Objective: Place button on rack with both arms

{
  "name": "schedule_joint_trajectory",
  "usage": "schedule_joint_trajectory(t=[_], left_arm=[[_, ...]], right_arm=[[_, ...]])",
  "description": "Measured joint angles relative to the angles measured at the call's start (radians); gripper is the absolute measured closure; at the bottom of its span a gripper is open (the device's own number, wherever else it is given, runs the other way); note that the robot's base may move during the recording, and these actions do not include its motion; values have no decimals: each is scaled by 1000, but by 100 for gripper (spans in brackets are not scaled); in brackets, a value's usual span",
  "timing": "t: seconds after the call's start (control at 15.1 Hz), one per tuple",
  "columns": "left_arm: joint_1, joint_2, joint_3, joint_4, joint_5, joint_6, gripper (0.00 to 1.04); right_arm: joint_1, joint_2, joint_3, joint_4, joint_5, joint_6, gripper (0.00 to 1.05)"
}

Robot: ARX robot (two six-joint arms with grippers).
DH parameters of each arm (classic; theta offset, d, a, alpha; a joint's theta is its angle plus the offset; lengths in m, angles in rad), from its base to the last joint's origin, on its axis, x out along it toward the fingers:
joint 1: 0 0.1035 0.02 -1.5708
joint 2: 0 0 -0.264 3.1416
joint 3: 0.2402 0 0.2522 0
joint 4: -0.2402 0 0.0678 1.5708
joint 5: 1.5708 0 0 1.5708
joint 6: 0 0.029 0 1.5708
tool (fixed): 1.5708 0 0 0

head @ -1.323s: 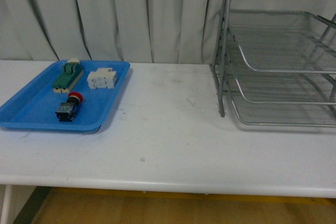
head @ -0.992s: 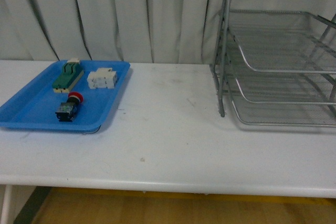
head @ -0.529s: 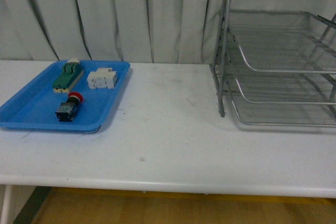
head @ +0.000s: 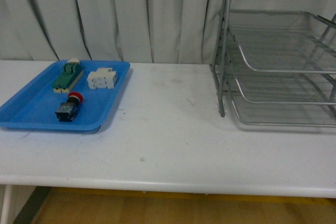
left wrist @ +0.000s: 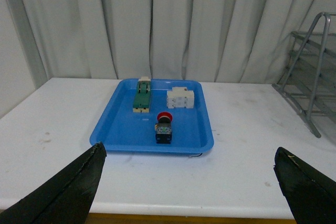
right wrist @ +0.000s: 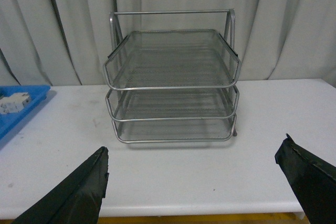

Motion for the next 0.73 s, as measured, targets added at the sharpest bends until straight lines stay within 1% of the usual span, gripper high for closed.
schedule_joint_trajectory(t=[0.07, 0.13, 0.2, 0.26, 0.33, 0.4, 0.46, 0.53, 0.6, 0.66, 0.73], left_arm=[[0, 0, 0, 0, 0, 0, 7], [0, 0, 0, 0, 0, 0, 7], [0, 0, 0, 0, 0, 0, 7], [0, 0, 0, 0, 0, 0, 7], [0, 0, 0, 0, 0, 0, 7], [0, 0, 0, 0, 0, 0, 7], [0, 0, 0, 0, 0, 0, 7], [0, 0, 0, 0, 0, 0, 7], [0, 0, 0, 0, 0, 0, 7], [0, 0, 0, 0, 0, 0, 7], [0, 0, 0, 0, 0, 0, 7]], right_arm=[[0, 0, 0, 0, 0, 0, 6], [-11, 10, 0, 18, -36, -6, 6], [-30, 96, 3, 147, -126, -12, 6], [-35, 245, 31, 269, -162, -10, 6], [-40, 309, 42, 323, -170, -6, 6], [-80, 542, 100, 517, -212, 16, 6], [-147, 767, 197, 698, -214, 57, 6], [-211, 968, 303, 834, -211, 114, 6], [-262, 1149, 406, 891, -195, 183, 6], [-300, 1307, 488, 863, -171, 283, 6], [-315, 1477, 537, 826, -171, 434, 6]])
